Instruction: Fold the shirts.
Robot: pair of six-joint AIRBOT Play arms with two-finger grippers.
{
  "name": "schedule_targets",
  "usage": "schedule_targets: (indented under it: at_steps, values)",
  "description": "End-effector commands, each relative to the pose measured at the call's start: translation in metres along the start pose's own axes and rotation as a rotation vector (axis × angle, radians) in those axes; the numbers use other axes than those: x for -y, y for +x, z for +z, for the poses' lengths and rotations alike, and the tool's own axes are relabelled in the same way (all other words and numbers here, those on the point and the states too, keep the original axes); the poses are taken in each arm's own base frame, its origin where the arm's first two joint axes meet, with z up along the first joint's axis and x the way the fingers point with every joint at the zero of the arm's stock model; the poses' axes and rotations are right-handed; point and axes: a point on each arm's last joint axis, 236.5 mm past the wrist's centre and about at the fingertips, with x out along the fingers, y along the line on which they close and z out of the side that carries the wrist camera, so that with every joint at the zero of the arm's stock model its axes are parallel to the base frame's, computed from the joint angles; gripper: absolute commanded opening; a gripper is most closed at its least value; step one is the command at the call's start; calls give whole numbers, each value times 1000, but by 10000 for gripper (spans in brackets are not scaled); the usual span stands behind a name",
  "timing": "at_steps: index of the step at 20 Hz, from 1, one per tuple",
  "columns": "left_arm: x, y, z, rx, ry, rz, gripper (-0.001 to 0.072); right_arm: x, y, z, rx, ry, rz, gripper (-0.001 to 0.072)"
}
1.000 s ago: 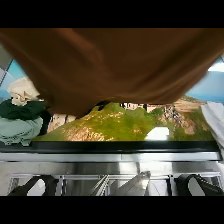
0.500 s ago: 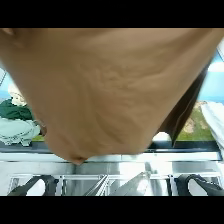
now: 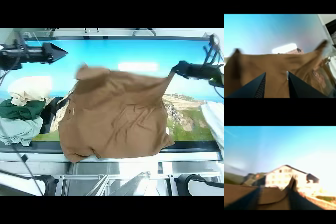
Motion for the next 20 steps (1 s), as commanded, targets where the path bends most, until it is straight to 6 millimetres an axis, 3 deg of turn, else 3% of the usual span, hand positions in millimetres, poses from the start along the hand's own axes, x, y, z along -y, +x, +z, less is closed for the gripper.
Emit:
schedule_targets:
  at_steps: [1, 4, 5, 7, 8, 9, 10, 12, 13, 14, 15, 16, 17, 20]
  values:
    - [-39, 15, -5, -60, -103, -34, 298, 44, 14, -13, -58, 11, -80, 508]
    - [-50, -45, -13, -159, -247, 1, 297, 67, -37, -39, -230, 43, -82, 472]
    - [-45, -64, -25, -216, -284, -16, 295, 76, -56, -61, -330, 69, -74, 299]
    - [-32, -92, -51, -293, -343, -45, 3, 85, -88, -111, -499, 174, -36, 278]
    - [-24, -102, -65, -312, -366, -55, -1, 88, -103, -137, -568, 238, -17, 267]
    - [-17, -110, -76, -308, -384, -57, 0, 88, -115, -159, -623, 290, 0, 191]
    - [-13, -116, -88, -300, -385, -58, 0, 88, -126, -182, -667, 333, 1, 182]
    - [-11, -124, -121, -302, -408, -33, 1, 88, -139, -226, -742, 318, 20, 190]
    - [-19, -130, -149, -337, -437, 21, 0, 80, -143, -248, -791, 296, 72, 269]
    - [-29, -136, -175, -373, -473, 84, 0, 74, -143, -267, -820, 293, 105, 417]
    - [-41, -144, -203, -405, -511, 151, 2, 72, -137, -277, -809, 306, 116, 456]
    - [-48, -152, -225, -424, -545, 200, 51, 67, -131, -284, -795, 307, 138, 456]
    - [-54, -160, -244, -433, -582, 236, 271, 65, -126, -291, -787, 307, 142, 456]
    - [-55, -176, -269, -393, -683, 243, 300, 64, -114, -313, -797, 284, 115, 456]
